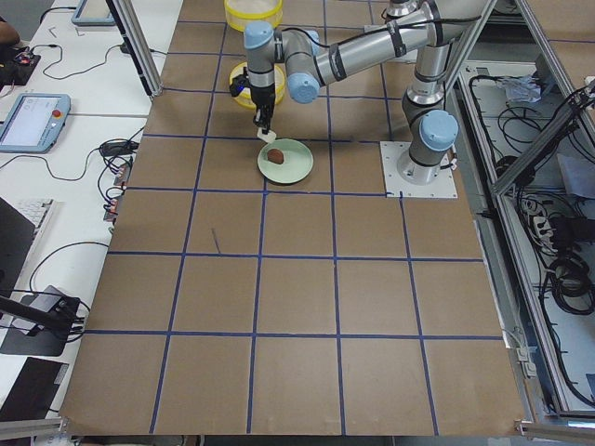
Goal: Place buns in different layers of steamer
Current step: 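Carry the white bun with the left gripper into the lower steamer tier, then open the left gripper to release the white bun and withdraw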
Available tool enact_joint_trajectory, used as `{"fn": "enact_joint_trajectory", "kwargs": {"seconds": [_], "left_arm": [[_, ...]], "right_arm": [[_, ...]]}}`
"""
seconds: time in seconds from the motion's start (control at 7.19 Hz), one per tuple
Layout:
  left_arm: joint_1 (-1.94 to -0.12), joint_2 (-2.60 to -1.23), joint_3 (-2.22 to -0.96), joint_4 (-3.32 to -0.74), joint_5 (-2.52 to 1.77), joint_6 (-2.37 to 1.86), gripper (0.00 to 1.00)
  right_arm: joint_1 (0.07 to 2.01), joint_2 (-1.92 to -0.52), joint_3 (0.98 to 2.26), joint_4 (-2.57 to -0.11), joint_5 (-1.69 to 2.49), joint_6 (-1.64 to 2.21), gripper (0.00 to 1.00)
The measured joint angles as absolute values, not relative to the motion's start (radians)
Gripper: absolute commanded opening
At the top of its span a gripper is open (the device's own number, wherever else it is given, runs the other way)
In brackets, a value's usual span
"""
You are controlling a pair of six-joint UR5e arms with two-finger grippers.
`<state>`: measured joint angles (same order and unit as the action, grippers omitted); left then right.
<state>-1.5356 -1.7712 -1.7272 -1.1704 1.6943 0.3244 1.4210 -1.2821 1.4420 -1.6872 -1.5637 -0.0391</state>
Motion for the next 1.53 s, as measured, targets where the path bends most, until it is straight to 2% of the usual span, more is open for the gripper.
{"fn": "enact_joint_trajectory", "kwargs": {"seconds": [0.28, 0.56, 0.7, 0.83, 0.97, 1.53], "left_arm": [[-1.653, -1.836, -1.660, -1.151, 1.590, 0.118, 0.01], [-1.729, -1.928, -1.642, -1.018, 1.412, -0.128, 0.01], [-1.756, -1.967, -1.638, -0.947, 1.321, -0.247, 0.09], [-1.776, -2.007, -1.637, -0.867, 1.246, -0.360, 0.92], [-1.797, -2.040, -1.637, -0.802, 1.203, -0.456, 1.00], [-1.818, -2.034, -1.644, -0.786, 1.215, -0.517, 1.00]], "right_arm": [[1.421, -1.272, 1.448, -1.696, -1.578, -0.050, 0.05], [1.420, -1.272, 1.459, -1.702, -1.581, -0.055, 0.05], [1.420, -1.273, 1.464, -1.708, -1.581, -0.056, 0.06], [1.420, -1.273, 1.468, -1.711, -1.581, -0.055, 0.06], [1.420, -1.274, 1.471, -1.713, -1.582, -0.054, 0.06], [1.421, -1.278, 1.476, -1.715, -1.578, -0.038, 0.06]]}}
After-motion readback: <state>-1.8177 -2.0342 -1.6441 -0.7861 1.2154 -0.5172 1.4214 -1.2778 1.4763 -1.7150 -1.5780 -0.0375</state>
